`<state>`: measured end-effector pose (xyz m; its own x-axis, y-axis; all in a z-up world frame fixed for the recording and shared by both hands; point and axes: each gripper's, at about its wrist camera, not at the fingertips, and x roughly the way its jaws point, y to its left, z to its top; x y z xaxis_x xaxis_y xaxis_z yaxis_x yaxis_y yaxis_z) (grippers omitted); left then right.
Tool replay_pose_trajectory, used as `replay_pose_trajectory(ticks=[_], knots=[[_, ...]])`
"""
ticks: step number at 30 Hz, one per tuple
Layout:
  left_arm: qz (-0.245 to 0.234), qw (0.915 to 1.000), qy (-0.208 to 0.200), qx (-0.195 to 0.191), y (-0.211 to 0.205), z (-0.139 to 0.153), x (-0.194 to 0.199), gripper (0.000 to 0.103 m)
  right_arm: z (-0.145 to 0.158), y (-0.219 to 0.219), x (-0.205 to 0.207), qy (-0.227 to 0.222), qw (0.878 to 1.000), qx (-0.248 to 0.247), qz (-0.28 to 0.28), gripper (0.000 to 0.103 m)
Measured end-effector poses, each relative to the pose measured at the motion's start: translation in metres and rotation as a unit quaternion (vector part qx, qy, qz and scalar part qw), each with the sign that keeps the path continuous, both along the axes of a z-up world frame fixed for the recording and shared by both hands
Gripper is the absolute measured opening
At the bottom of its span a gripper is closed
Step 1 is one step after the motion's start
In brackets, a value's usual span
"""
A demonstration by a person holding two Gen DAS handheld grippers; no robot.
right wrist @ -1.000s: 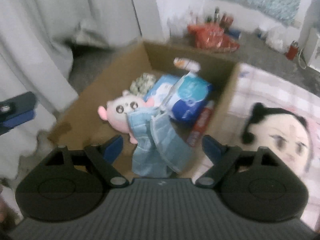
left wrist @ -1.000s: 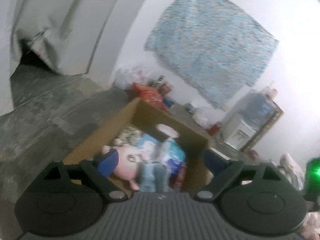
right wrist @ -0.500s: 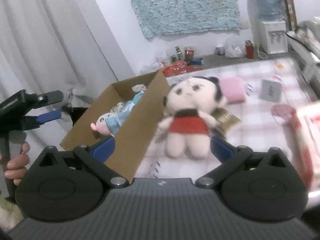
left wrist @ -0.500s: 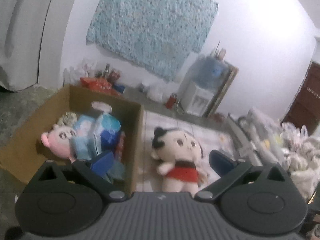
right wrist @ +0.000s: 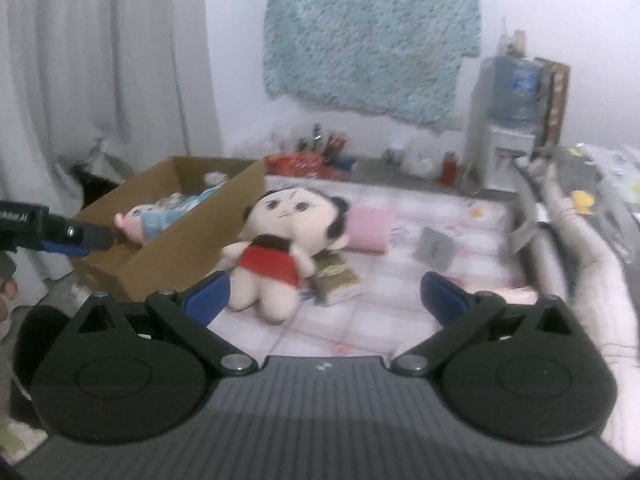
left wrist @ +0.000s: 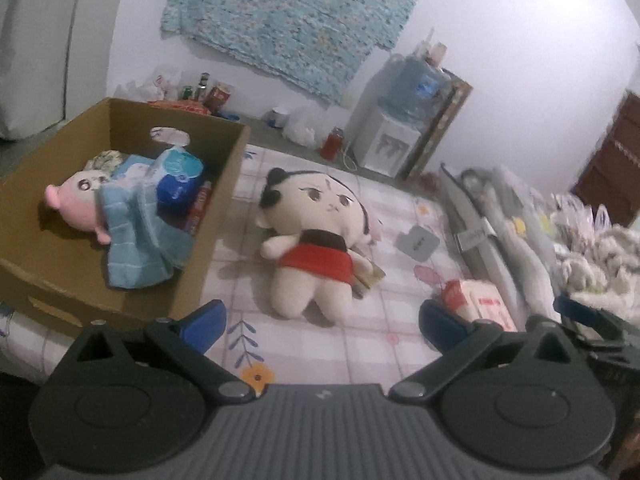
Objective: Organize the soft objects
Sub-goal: 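Move both grippers back toward the large plush doll on the bed, then lower the left gripper onto the white tape roll and close it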
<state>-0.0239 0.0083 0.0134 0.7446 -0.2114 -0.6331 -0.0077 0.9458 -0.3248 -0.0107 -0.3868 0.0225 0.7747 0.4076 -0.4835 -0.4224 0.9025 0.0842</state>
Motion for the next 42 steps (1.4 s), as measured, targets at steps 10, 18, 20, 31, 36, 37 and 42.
replay_pose_trajectory(ticks=[10, 18, 20, 31, 36, 37, 42], knots=[[-0.081, 0.9964, 0.020, 0.015, -0.048, -0.013, 0.050, 0.103, -0.035, -0.040, -0.004, 0.018, 0.997, 0.062, -0.031, 0.102], [-0.133, 0.9902, -0.010, 0.042, -0.086, -0.034, 0.087, 0.103, -0.051, -0.053, 0.006, -0.003, 0.995, 0.027, -0.094, 0.102], [-0.155, 0.9854, -0.007, 0.069, -0.100, -0.042, 0.095, 0.103, -0.056, -0.057, 0.012, 0.000, 0.994, 0.034, -0.104, 0.102], [-0.233, 0.9595, -0.001, 0.158, -0.153, -0.089, 0.134, 0.103, -0.094, -0.070, 0.065, 0.058, 0.984, 0.105, -0.135, 0.094], [-0.310, 0.9405, 0.011, 0.140, -0.181, -0.105, 0.145, 0.103, -0.107, -0.083, 0.074, 0.055, 0.978, 0.126, -0.159, 0.059], [-0.322, 0.9363, 0.014, 0.139, -0.187, -0.108, 0.145, 0.103, -0.109, -0.088, 0.076, 0.053, 0.976, 0.131, -0.167, 0.052], [-0.374, 0.9149, 0.019, 0.150, -0.228, -0.130, 0.152, 0.094, -0.123, -0.109, 0.079, 0.050, 0.968, 0.159, -0.186, 0.046]])
